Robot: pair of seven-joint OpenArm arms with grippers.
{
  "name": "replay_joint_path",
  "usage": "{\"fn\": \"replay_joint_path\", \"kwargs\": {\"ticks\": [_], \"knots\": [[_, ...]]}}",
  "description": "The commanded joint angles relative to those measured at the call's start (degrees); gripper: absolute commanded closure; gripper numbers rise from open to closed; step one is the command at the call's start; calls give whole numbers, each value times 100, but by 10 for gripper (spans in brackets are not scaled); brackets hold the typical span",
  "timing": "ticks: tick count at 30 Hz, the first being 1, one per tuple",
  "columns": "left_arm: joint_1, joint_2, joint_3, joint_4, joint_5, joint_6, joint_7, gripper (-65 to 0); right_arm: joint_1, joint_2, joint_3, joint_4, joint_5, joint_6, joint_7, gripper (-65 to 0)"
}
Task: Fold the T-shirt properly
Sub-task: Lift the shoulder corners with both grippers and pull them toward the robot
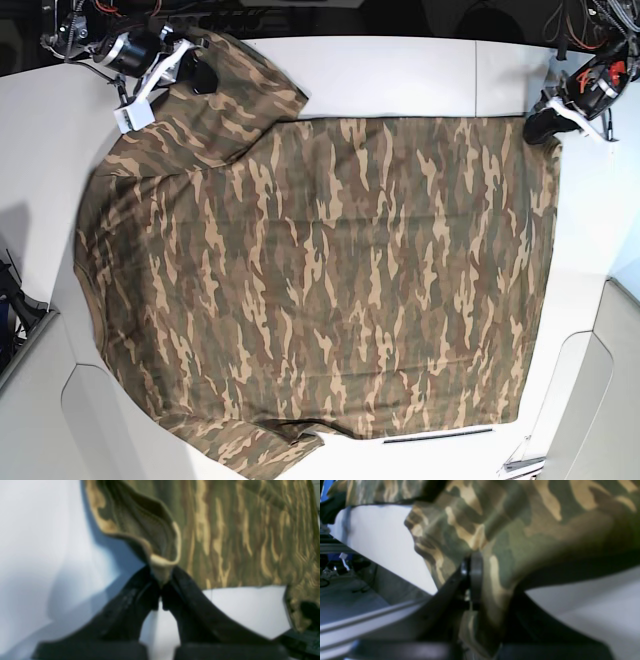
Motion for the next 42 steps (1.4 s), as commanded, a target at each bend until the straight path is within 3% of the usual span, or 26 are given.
{"fn": "replay_joint_path", "kwargs": {"ticks": [1, 5, 18, 27, 32, 36, 42], "knots": [[4, -107, -201, 175, -262, -72, -26, 0, -37, 17, 175, 188, 111, 81, -22, 0], [4, -127, -667, 319, -619, -94, 210, 0, -31, -55, 656, 623, 610, 389, -37, 0], [-402, -140, -695, 319, -826, -185, 184, 0, 1259, -103, 769, 782, 299, 391, -35, 0], [-1248, -142, -660, 319, 46, 0, -52, 0, 2214, -103, 763, 450, 15, 387, 85, 0], [-1617, -142, -105, 315, 706, 9, -501, 0, 2900, -103, 763, -236, -31, 389, 184, 0], [-1950, -138, 459, 295, 1360, 586, -861, 0, 3464, -101, 763, -1019, -181, 393, 203, 0], [-2570, -140, 715, -39, 1853, 647, -920, 0, 4151, -103, 763, -1687, -245, 393, 227, 0]]}}
